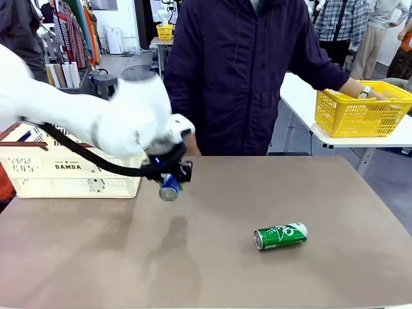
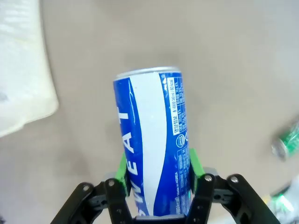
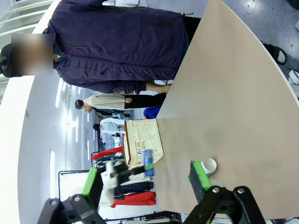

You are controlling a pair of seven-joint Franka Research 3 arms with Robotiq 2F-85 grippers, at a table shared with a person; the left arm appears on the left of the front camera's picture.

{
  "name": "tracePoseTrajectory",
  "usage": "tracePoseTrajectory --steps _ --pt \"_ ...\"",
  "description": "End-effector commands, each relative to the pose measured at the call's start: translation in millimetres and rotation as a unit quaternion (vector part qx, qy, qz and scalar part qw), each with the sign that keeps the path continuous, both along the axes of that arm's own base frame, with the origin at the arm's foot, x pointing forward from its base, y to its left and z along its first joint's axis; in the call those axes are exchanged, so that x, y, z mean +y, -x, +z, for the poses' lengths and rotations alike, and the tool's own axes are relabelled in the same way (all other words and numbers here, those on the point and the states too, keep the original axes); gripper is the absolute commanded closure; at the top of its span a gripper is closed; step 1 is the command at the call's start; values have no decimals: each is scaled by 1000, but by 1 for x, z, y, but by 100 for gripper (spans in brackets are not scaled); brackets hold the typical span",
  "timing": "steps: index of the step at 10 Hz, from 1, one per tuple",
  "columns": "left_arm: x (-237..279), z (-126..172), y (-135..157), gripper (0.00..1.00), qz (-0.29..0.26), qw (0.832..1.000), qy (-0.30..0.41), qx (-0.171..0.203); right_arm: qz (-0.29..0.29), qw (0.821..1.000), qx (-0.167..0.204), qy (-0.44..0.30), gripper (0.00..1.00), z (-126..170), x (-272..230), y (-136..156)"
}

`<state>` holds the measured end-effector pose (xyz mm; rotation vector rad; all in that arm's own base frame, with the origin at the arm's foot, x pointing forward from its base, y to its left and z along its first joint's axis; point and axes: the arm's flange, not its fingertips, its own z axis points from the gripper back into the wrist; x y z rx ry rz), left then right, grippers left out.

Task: Place the drinks into the Shopping basket.
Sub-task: Pick up one drink and place it into the Shopping basket.

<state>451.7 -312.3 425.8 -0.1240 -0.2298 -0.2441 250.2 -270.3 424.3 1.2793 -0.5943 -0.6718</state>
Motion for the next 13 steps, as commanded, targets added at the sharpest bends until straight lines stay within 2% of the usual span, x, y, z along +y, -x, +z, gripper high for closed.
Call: tracePoseTrajectory --steps 1,3,4,5,6,7,8,10,11,12,13 --pt "73 98 70 100 -66 998 1 18 5 1000 -4 5 0 1 -1 2" --pt "129 121 123 100 -37 999 -5 4 5 1000 -4 5 0 1 -1 2" --pt "168 124 142 100 18 1000 8 4 5 1000 -4 5 0 1 -1 2" --pt "199 123 154 100 52 998 31 6 5 1000 -4 5 0 1 -1 2" --pt "226 123 159 100 129 990 46 -14 5 1000 -4 5 0 1 -1 2" --pt "224 115 162 100 169 984 52 -21 5 1000 -4 5 0 1 -1 2" --pt "210 129 160 100 64 997 29 14 5 1000 -4 5 0 1 -1 2" --pt "210 129 160 100 64 997 29 14 5 1000 -4 5 0 1 -1 2" --pt "230 119 165 100 104 994 29 7 5 1000 -4 5 0 1 -1 2" --pt "243 136 138 100 139 990 16 20 5 1000 -4 5 0 1 -1 2" --pt "269 161 87 100 197 979 40 17 5 1000 -4 5 0 1 -1 2"
